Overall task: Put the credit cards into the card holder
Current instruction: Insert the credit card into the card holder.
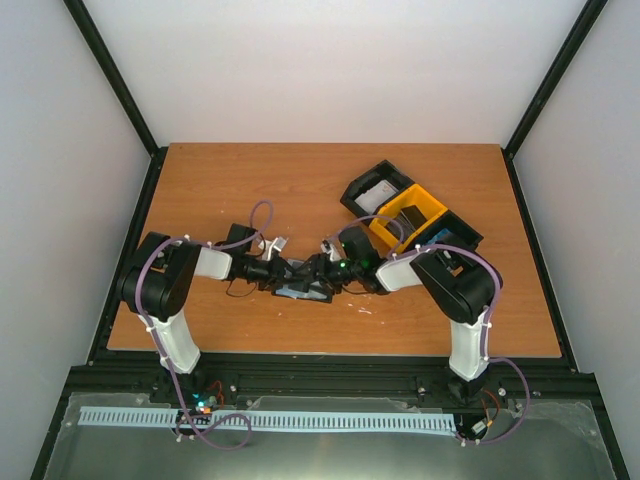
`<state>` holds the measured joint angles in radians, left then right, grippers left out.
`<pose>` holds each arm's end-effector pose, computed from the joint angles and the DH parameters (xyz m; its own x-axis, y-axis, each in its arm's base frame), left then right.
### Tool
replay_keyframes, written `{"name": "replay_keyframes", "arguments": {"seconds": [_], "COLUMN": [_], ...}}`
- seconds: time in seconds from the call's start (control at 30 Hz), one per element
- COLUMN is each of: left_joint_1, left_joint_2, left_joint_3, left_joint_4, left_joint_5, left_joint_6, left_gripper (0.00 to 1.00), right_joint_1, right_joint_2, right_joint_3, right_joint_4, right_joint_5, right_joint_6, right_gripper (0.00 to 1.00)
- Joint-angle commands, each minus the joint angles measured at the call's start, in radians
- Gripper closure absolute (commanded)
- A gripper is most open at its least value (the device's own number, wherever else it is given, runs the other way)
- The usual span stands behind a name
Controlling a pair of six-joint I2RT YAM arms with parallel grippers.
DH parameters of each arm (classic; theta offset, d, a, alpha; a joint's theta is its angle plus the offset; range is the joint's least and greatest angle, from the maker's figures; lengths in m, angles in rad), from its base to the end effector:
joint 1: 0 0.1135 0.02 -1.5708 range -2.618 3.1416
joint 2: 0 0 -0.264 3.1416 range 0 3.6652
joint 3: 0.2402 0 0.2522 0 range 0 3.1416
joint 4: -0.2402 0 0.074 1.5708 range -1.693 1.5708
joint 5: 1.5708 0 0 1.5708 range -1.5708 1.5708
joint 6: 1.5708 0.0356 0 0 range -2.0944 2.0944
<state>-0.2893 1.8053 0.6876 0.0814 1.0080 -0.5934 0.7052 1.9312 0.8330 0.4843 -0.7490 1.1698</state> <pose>0.2693 -0.1116 0.0963 -0.9998 -0.0137 -0.0153 0.0073 0.4593 -0.8882 0.2583 0.2517 0.1121 -0.9985 0.0356 0.0421 0.0531 0.4206 0.9057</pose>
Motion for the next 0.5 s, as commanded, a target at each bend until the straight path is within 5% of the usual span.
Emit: {"name": "replay_keyframes", "arguments": {"seconds": [0.0, 0.17, 0.47], "left_joint_1": [-0.004, -0.004, -0.004], "left_joint_2": [-0.019, -0.026, -0.035], "left_joint_3": [-0.004, -0.002, -0.002], "left_joint_4": [0.028, 0.016, -0.003], "left_joint_5": [0.019, -0.001, -0.020], "left_joint_6": [0.024, 0.030, 0.039], "left_gripper": [0.87, 0.99, 0.99], "right_joint_1": [0.014, 0.009, -0.012], "right_joint_2": [0.022, -0.003, -0.061], "right_joint_3": [0.007, -0.016, -0.048], "right_joint_4": [0.016, -0.042, -0.178], "right_joint_5": [-0.010, 0.024, 0.092], "right_joint_6": [0.046, 0.015, -0.072], "right_gripper": [0.42, 0.41, 0.39]}}
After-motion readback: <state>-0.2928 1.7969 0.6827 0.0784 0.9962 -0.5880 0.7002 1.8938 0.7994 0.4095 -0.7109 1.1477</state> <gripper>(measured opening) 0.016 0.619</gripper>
